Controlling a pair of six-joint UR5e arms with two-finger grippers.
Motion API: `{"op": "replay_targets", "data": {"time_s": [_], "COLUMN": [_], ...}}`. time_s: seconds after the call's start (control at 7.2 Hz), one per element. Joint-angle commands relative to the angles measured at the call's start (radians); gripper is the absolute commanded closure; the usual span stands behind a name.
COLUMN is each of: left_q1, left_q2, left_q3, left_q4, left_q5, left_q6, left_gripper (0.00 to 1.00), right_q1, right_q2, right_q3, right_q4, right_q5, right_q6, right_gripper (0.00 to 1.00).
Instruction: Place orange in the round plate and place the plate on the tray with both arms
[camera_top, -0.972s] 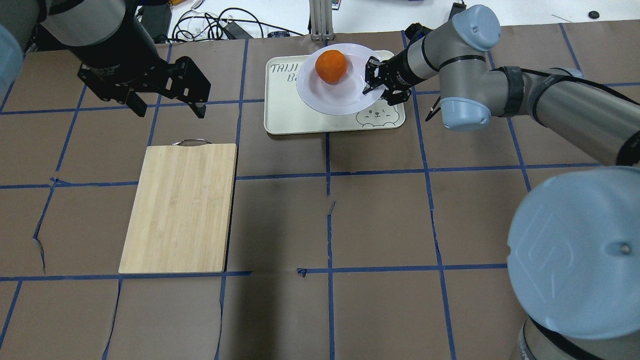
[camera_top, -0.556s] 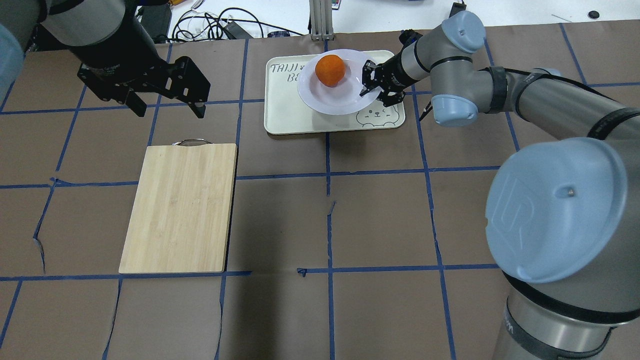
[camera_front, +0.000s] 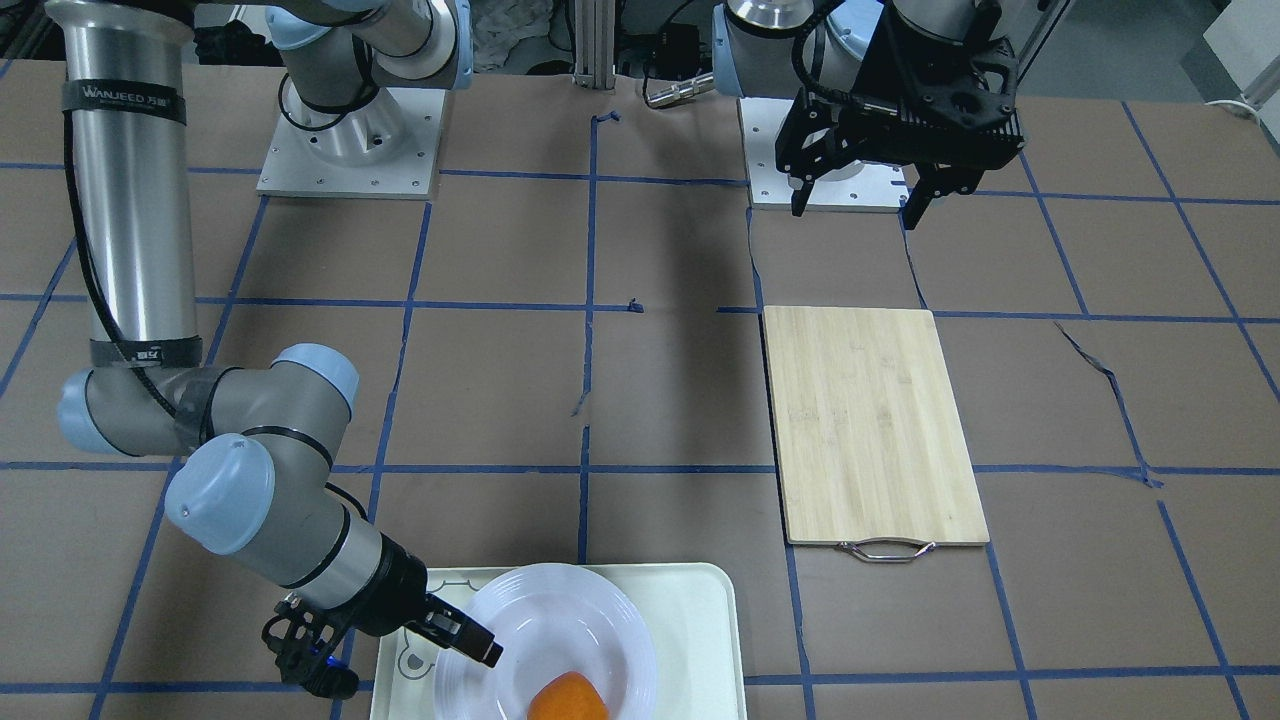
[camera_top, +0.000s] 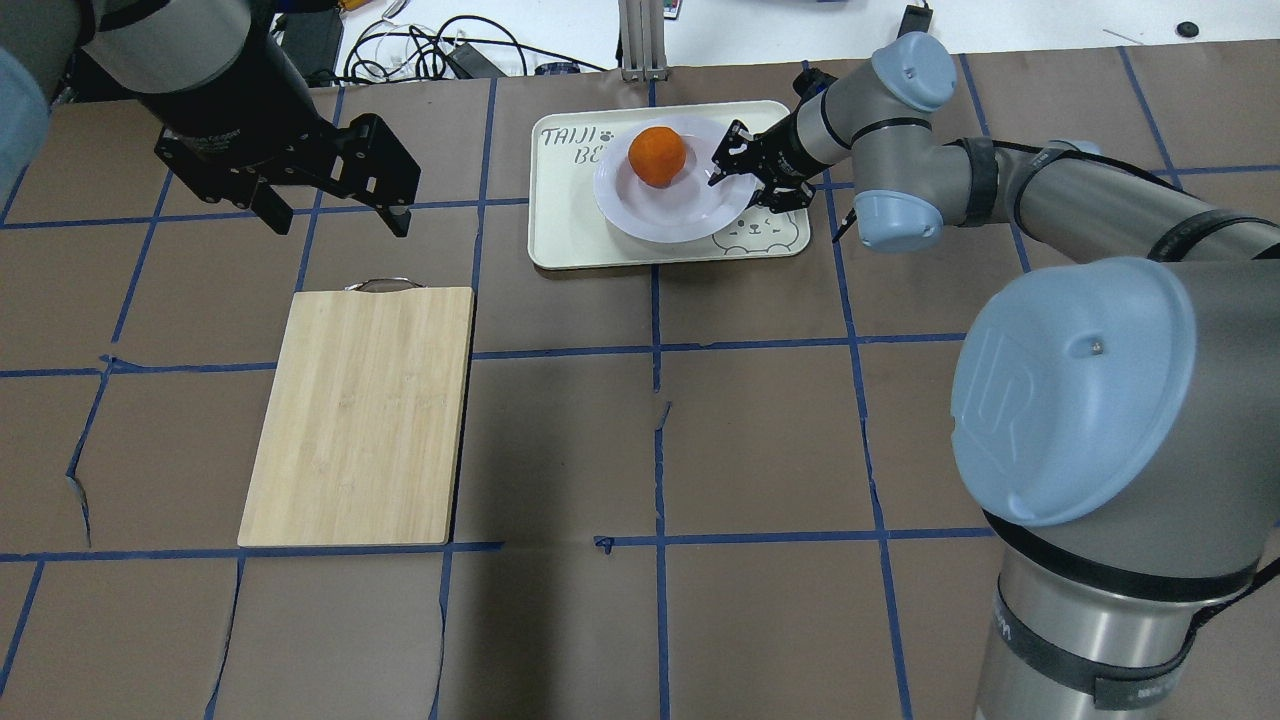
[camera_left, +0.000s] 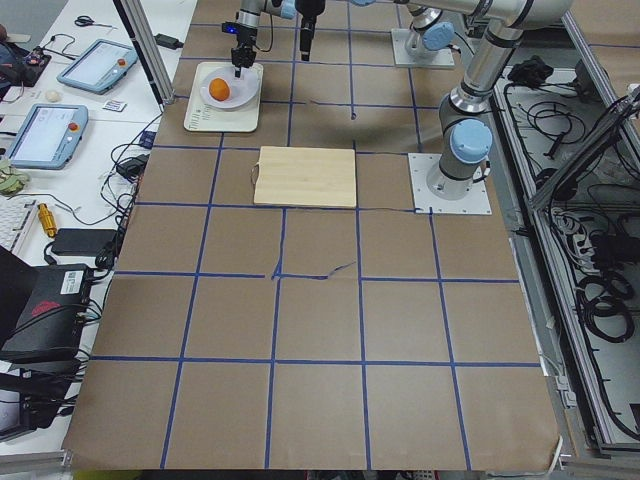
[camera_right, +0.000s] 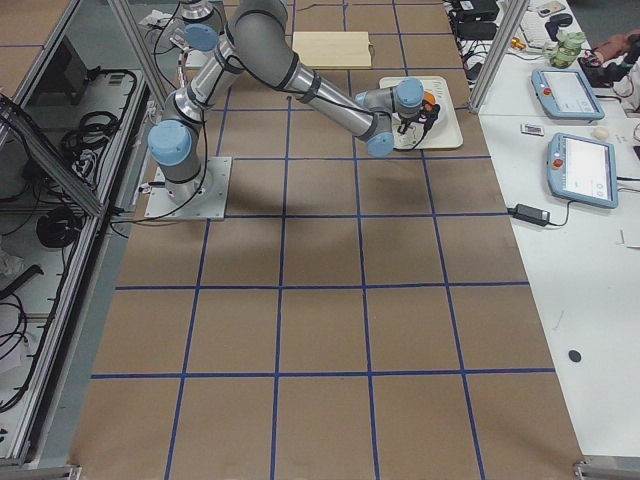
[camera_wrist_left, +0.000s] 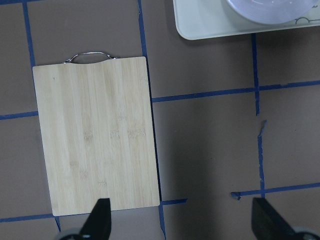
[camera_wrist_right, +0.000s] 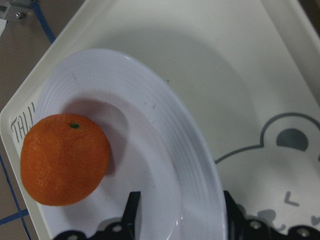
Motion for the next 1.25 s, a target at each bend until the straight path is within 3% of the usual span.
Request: {"op": "replay_targets", "data": {"time_s": [0.0, 0.14, 0.28, 0.69, 0.83, 1.11], "left_q1": [-0.002, 0.0, -0.005, -0.015, -0.009, -0.011], "left_q2": [-0.002, 0.0, 0.0, 0.006, 0.002, 0.014], "left_q3": [0.0, 0.0, 0.0, 0.003, 0.009, 0.023], "left_q4": [0.003, 0.002, 0.002, 0.002, 0.0, 0.0], "left_q5": [0.0, 0.0, 0.0, -0.003, -0.002, -0.005], "left_q6": [0.001, -0.001, 0.004, 0.001, 0.002, 0.002], "left_gripper": [0.0, 0.0, 0.0, 0.0, 0.0, 0.0], "right_q1": [-0.005, -0.011, -0.034, -0.065, -0.054, -0.025], "right_q2": [-0.017, -0.05, -0.125, -0.422, -0.521, -0.63], "right_q3": [-0.15, -0.193, -0.216, -0.181, -0.148, -0.066], "right_q4": [0.198, 0.325, 0.521, 0.875, 0.952, 0.956], "right_q5": [-0.097, -0.192, -0.223, -0.421, -0.447, -0.505], "right_q6": [-0.103, -0.186, -0.29, -0.475, -0.512, -0.573], "right_gripper": [0.0, 0.0, 0.0, 0.0, 0.0, 0.0]}}
